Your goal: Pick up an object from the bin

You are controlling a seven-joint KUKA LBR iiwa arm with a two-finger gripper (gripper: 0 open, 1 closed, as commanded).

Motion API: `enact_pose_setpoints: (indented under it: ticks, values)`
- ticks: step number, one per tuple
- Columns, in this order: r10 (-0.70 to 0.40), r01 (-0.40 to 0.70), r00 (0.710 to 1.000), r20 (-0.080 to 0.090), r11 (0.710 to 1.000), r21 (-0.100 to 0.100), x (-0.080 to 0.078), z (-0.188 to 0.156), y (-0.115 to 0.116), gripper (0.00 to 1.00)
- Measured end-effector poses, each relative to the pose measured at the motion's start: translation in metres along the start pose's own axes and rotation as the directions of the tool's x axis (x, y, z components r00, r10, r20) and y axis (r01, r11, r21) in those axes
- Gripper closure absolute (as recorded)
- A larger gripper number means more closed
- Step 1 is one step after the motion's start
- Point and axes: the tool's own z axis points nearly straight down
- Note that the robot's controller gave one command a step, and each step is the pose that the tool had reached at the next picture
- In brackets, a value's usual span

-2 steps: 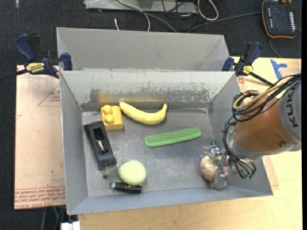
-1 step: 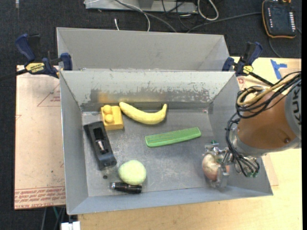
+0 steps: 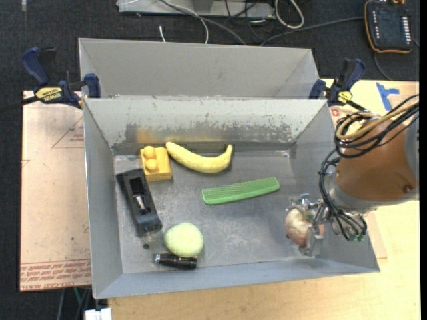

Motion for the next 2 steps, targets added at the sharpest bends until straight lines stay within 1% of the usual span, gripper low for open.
enact_pose_setpoints:
  ticks: [1, 2]
  values:
    - [0.000, 0.000, 1.000, -0.004, 1.000, -0.002, 0.000, -0.027, 0.001, 1.00]
    - [-0.001, 0.001, 1.000, 0.000, 1.000, -0.001, -0.002, -0.049, 0.001, 1.00]
